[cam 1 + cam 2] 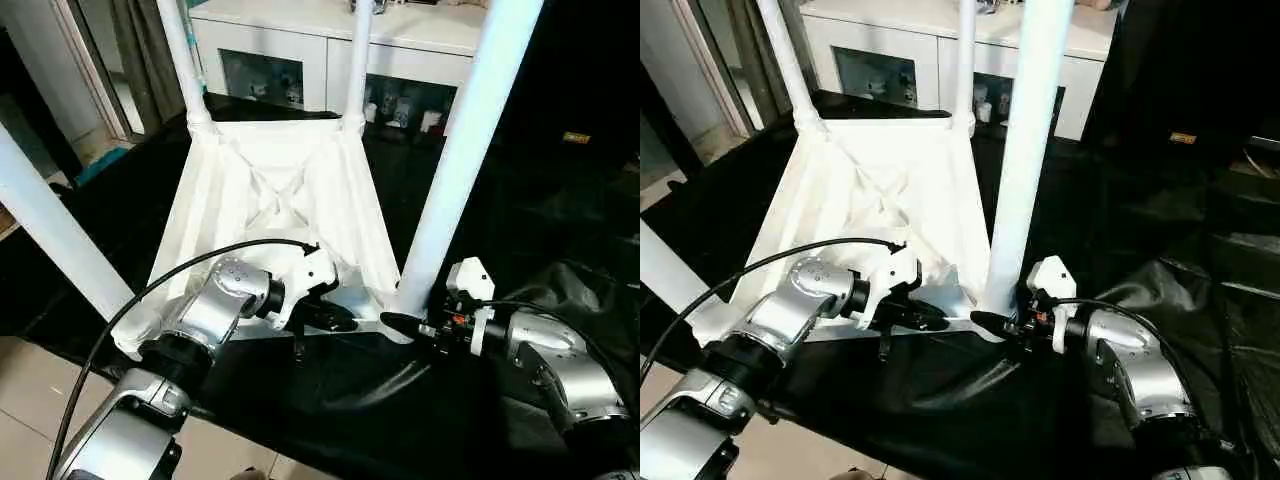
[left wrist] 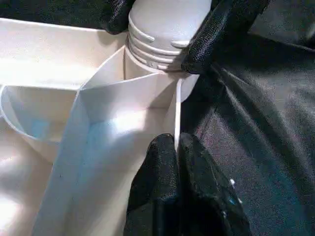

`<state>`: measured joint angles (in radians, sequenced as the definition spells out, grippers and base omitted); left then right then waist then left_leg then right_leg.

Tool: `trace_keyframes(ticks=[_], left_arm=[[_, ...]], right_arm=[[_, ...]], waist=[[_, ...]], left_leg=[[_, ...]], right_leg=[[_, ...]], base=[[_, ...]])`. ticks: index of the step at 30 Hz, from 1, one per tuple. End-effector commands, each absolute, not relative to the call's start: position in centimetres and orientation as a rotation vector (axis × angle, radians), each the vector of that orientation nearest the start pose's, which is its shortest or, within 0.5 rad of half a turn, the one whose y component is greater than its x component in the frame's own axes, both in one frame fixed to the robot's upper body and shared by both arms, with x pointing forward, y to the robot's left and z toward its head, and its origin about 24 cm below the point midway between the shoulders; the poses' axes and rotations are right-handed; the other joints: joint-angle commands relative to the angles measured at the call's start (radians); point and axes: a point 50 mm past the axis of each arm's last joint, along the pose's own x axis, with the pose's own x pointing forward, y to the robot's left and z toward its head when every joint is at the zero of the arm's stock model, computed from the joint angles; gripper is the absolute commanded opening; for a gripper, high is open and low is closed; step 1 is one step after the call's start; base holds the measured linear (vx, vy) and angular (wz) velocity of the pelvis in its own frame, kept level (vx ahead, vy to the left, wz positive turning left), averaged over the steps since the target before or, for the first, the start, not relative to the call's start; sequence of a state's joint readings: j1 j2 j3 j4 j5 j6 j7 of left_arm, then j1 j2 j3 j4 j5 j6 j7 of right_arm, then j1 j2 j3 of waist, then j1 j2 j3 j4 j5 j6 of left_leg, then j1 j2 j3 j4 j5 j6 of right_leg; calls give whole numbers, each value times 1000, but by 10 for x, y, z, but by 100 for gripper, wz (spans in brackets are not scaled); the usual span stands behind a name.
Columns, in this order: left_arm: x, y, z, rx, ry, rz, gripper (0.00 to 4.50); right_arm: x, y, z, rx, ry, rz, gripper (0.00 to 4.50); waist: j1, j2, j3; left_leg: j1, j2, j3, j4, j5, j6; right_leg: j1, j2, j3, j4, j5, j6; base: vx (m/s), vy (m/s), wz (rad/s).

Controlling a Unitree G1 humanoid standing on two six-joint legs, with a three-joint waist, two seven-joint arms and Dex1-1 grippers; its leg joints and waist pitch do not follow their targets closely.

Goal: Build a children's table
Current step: Rotate leg to tighten

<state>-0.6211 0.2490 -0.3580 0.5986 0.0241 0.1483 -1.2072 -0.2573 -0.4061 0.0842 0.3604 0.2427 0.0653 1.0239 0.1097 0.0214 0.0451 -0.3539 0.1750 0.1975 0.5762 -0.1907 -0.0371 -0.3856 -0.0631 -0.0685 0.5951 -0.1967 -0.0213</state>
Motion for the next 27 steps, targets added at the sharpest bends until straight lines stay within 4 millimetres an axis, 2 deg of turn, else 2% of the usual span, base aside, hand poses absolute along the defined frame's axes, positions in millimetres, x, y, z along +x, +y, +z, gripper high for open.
trace_keyframes(ticks=[1, 3, 4, 5, 6, 7, 8, 9, 10, 11, 12, 13, 14, 15, 17, 18, 23, 26, 27], left_arm=[[308, 86, 35, 326, 503, -1415, 0], [313, 83, 32, 329, 514, -1329, 0], [320, 79, 30, 336, 518, -1238, 0], [321, 78, 30, 337, 518, -1220, 0], [325, 75, 29, 335, 520, -1160, 0], [331, 67, 29, 318, 525, -1064, 0], [332, 66, 29, 317, 524, -1053, 0], [335, 59, 30, 314, 521, -999, 0], [335, 59, 30, 314, 521, -999, 0], [337, 52, 31, 316, 514, -979, 0], [337, 48, 31, 317, 509, -970, 0], [337, 41, 32, 322, 490, -966, 0], [336, 35, 33, 323, 476, -979, 0], [334, 27, 34, 323, 459, -1015, 0], [332, 25, 34, 328, 459, -1039, 0], [331, 25, 33, 335, 459, -1050, 0], [331, 32, 33, 349, 455, -1090, 0], [326, 45, 32, 372, 454, -1205, 0], [323, 51, 32, 375, 459, -1249, 0]], right_arm=[[279, -180, 32, -52, 251, 958, 275], [286, -180, 26, -23, 253, 821, 273], [290, -178, 20, -14, 256, 727, 273], [290, -177, 19, -13, 254, 712, 273], [292, -175, 17, -3, 245, 659, 272], [297, -170, 13, 48, 248, 532, 272], [297, -170, 12, 51, 250, 517, 272], [300, -166, 9, 63, 261, 438, 272], [300, -166, 9, 63, 261, 438, 272], [300, -163, 7, 76, 276, 400, 272], [301, -161, 5, 84, 287, 379, 272], [301, -155, 5, 65, 284, 373, 272], [301, -148, 6, 56, 276, 393, 272], [300, -136, 9, 39, 244, 463, 272], [299, -132, 11, 37, 229, 499, 328], [298, -130, 13, 35, 219, 515, 328], [298, -132, 17, 3, 199, 564, 369], [291, -144, 24, -43, 186, 724, 369], [289, -150, 27, -50, 186, 774, 369]], waist=[[-2, -21, -52], [-7, -19, -48], [-11, -21, -46], [-17, -20, -44], [-20, -20, -45], [-26, -19, -44], [-26, -19, -45], [-28, -21, -45], [-28, -21, -45], [-26, -17, -46], [-25, -18, -47], [-24, -11, -48], [-25, -14, -50], [-23, -7, -50], [-21, -14, -51], [-22, -14, -50], [-27, -12, -47], [-26, -20, -46], [-26, -19, -46]], left_leg=[[3, 64, -28, -58, -144, 86], [5, 63, -30, -62, -175, 71], [9, 61, -31, -64, -202, 53], [11, 61, -33, -67, -225, 37], [10, 61, -34, -67, -229, 30], [13, 62, -36, -69, -247, 18], [16, 62, -37, -69, -254, 16], [12, 61, -38, -71, -253, 16], [11, 60, -37, -70, -249, 17], [11, 61, -36, -70, -245, 22], [11, 61, -37, -69, -243, 23], [10, 60, -37, -69, -238, 28], [10, 60, -35, -68, -232, 29], [9, 58, -34, -65, -224, 36], [8, 57, -32, -64, -215, 50], [8, 57, -32, -64, -214, 54], [4, 58, -37, -70, -240, 53], [4, 59, -36, -68, -252, 64], [2, 60, -38, -70, -247, 68]], right_leg=[[41, -98, 54, -75, -212, -205], [38, -100, 53, -84, -275, -194], [36, -100, 52, -90, -336, -180], [35, -100, 51, -95, -387, -169], [36, -99, 51, -96, -396, -164], [30, -99, 53, -99, -411, -157], [31, -99, 51, -99, -413, -156], [33, -99, 52, -99, -404, -155], [33, -98, 53, -99, -397, -153], [33, -99, 55, -99, -368, -156], [34, -100, 56, -97, -355, -158], [35, -100, 56, -95, -330, -163], [35, -99, 56, -95, -311, -165], [37, -99, 57, -93, -275, -174], [40, -100, 57, -92, -261, -174], [39, -100, 57, -92, -268, -174], [40, -98, 53, -98, -349, -152], [40, -100, 55, -102, -369, -142], [41, -102, 56, -101, -366, -143]], base=[[0, 0, 0], [0, 0, 0], [0, 0, 0], [0, 0, 0], [0, 0, 0], [0, 0, 0], [0, 0, 0], [0, 0, 0], [0, 0, 0], [0, 0, 0], [0, 0, 0], [0, 0, 0], [0, 0, 0], [0, 0, 0], [0, 0, 0], [0, 0, 0], [0, 0, 0], [0, 0, 0], [0, 0, 0]])
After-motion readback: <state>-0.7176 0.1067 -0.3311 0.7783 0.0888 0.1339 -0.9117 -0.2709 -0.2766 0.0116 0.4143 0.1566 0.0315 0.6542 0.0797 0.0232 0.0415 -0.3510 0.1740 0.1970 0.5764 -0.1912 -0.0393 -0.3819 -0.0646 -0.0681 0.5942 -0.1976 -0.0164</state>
